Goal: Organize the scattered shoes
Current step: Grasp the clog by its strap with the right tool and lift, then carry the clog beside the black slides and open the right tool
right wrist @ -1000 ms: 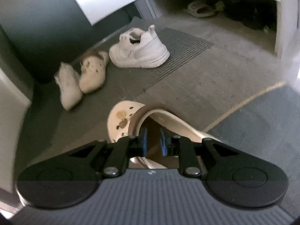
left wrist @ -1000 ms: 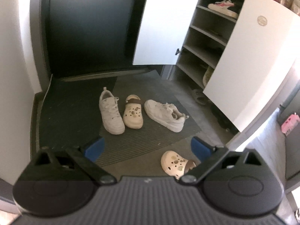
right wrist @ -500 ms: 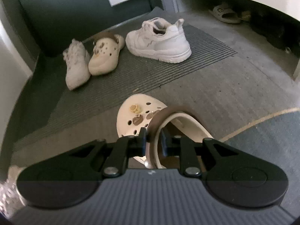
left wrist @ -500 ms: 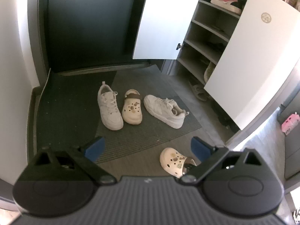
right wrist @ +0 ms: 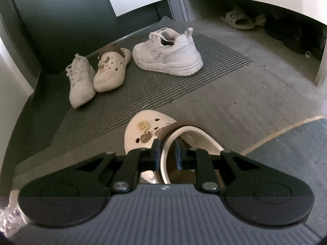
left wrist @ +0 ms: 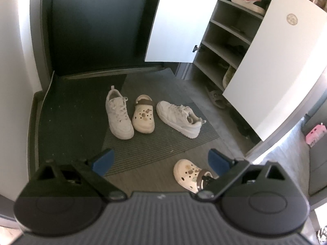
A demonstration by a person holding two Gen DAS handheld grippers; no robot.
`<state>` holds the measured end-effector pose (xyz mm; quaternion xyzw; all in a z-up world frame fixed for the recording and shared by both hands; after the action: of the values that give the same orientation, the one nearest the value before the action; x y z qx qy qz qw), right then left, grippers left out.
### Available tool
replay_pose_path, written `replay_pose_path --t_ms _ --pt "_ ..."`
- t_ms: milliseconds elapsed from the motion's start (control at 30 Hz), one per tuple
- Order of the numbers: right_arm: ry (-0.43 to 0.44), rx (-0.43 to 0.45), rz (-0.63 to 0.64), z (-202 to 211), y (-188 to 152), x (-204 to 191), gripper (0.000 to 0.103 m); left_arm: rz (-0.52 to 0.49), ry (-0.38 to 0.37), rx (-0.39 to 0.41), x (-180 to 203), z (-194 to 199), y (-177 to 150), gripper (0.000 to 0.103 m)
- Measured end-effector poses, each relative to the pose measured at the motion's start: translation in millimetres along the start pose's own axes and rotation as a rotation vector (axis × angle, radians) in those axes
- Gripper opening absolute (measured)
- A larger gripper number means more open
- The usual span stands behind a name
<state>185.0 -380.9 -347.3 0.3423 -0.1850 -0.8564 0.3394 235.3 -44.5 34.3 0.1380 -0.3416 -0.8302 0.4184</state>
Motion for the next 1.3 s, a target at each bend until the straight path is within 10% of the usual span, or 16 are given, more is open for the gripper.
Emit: replay_pose_path --t_ms 200,400,667,1300 --pt "0.038 0.003 0.009 10 -21 15 0.05 0.004 -0.001 -0.007 -2 -2 -2 0.099" --pt "-0.053 -0.125 0.236 -20 -46 4 0.052 0.012 0.007 -0.013 -5 -4 -2 0.099" --pt "-0.141 -0.186 0.372 -27 -51 -27 0.02 0.014 0.045 0.049 -4 9 5 0.099" --pt "-0.17 -0.338 0.423 20 -99 -35 0.016 -0.055 0.054 0.069 26 18 -2 0.099"
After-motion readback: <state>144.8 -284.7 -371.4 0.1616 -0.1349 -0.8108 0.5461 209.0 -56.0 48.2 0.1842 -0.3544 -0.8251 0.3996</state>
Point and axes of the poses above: each gripper's, at about its wrist camera, not at the fingertips, and z roughly against the way its jaws point, x to its right, y to its top, the point moved 3 cm from there along -z, roughly the way its jaws point, and after that the axes turned 15 degrees about -z, right-handed, at the moved point
